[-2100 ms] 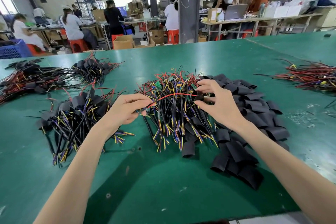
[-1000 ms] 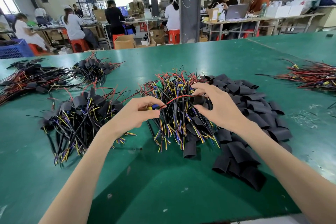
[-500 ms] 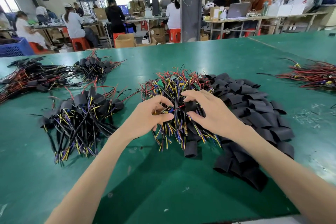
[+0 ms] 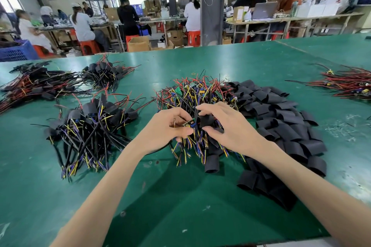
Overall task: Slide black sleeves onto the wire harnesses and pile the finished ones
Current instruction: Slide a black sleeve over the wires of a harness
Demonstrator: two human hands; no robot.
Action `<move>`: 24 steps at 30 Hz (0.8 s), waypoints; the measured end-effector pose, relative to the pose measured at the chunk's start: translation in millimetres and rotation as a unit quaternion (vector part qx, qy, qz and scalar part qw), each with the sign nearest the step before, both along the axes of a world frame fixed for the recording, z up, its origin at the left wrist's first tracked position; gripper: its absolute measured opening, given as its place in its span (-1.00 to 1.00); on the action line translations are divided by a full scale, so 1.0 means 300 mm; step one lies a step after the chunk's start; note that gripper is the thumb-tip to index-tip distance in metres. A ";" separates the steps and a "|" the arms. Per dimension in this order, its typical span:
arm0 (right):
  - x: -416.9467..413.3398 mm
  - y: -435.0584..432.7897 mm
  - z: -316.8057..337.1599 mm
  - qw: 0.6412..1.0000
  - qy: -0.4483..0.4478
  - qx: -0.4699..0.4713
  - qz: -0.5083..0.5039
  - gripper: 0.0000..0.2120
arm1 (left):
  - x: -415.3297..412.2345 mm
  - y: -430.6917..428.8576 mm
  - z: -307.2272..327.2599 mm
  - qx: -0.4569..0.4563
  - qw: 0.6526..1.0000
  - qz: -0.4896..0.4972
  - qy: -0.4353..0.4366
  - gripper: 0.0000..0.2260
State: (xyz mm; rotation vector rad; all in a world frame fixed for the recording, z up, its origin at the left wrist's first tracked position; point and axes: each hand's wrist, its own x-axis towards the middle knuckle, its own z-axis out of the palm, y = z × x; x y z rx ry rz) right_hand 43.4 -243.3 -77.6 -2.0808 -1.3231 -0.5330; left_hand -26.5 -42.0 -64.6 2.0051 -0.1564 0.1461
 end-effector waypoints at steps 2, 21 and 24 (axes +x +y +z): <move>-0.005 0.000 0.003 1.000 -0.002 -0.003 0.001 -0.48 | 0.001 0.001 0.001 -0.012 1.000 0.006 0.002 -0.83; -0.009 0.004 0.006 1.000 -0.010 0.001 0.025 -0.72 | 0.000 -0.005 0.007 -0.038 0.998 0.038 0.013 -0.73; -0.012 0.003 0.012 0.998 0.042 0.012 0.037 -0.76 | -0.004 -0.007 0.010 -0.028 0.999 0.017 -0.001 -0.80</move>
